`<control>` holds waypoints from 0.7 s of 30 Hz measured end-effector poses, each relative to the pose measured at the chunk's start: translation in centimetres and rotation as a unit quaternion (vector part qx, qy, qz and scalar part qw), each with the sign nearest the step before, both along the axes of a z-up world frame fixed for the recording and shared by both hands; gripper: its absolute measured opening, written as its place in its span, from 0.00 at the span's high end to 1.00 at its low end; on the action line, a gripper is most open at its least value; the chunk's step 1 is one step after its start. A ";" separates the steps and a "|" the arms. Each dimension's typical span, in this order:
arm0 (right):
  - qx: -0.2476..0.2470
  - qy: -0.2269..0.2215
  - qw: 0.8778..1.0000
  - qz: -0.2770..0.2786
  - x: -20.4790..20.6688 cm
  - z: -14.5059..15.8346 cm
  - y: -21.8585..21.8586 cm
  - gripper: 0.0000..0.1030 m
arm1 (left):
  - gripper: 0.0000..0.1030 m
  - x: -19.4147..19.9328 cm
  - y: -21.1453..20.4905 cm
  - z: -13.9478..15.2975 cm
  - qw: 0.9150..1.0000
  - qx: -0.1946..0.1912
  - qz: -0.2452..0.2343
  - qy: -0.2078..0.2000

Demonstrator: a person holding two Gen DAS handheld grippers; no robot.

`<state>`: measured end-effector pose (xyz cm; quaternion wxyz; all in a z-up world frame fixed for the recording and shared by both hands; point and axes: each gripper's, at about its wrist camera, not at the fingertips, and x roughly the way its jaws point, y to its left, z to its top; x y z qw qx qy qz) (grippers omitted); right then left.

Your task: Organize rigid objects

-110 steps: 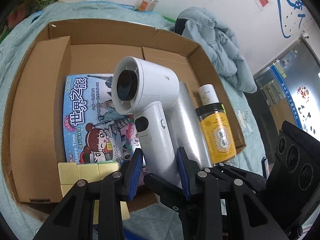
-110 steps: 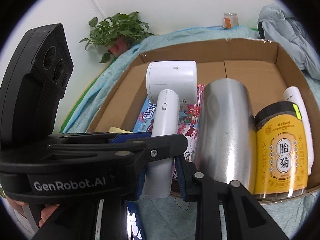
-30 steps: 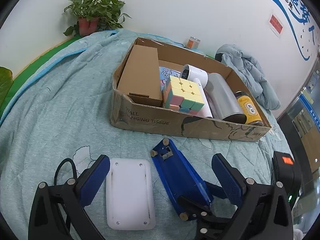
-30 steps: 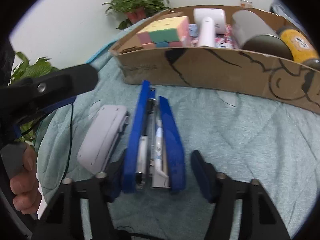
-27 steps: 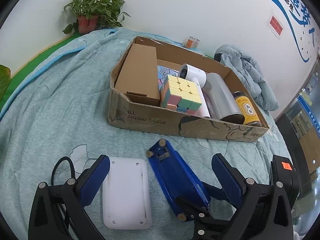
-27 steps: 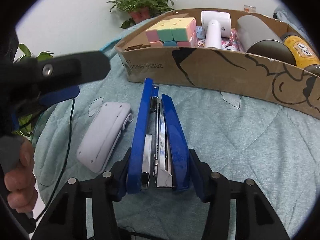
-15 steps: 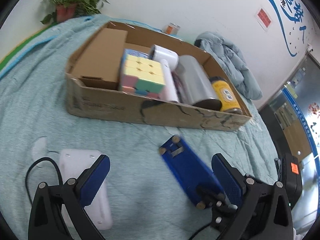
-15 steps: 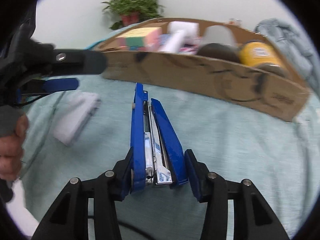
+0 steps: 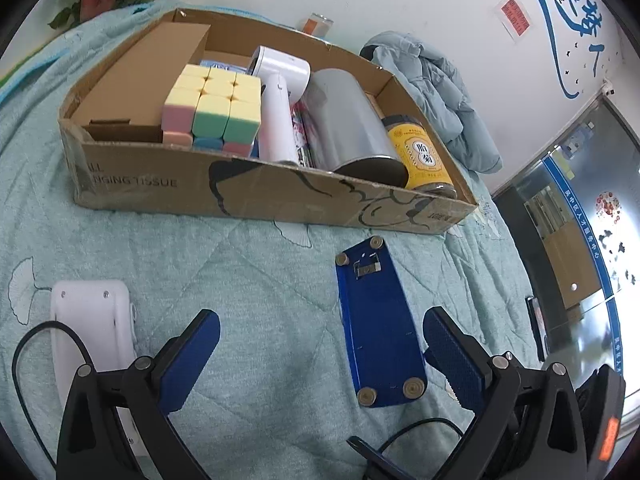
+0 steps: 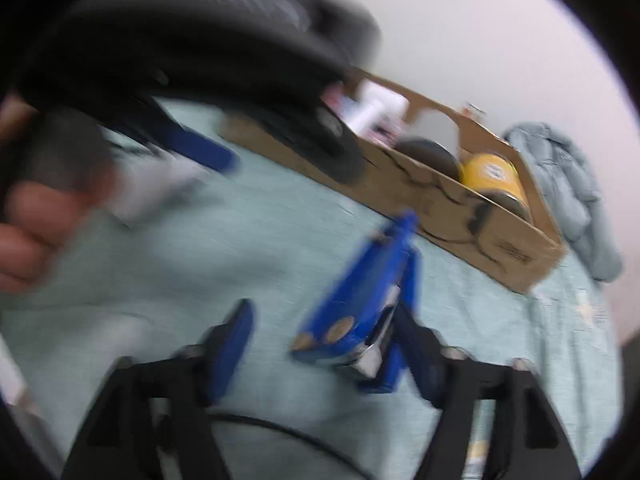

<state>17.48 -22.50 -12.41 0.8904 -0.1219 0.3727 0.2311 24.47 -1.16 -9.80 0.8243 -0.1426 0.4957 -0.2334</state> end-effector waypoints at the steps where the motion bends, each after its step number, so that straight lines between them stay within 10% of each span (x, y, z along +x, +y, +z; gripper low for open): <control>1: 0.023 0.002 1.000 -0.004 -0.1 0.4 -0.5 0.26 | 0.01 -0.1 0.2 -0.1 1.000 -0.001 -0.001 0.002; 7: 0.152 0.087 0.974 -0.146 3.9 -0.6 -7.7 0.25 | 0.01 -0.2 -0.1 -0.6 1.000 -0.008 -0.006 0.010; 14: 0.242 0.200 0.935 -0.167 5.2 -3.5 -8.1 0.25 | 0.01 0.3 -1.1 -0.8 1.000 -0.011 -0.014 0.014; 21: 0.180 0.176 0.954 -0.165 4.6 -3.6 -6.6 0.47 | 0.01 0.9 -1.6 -1.0 0.999 -0.026 -0.018 0.015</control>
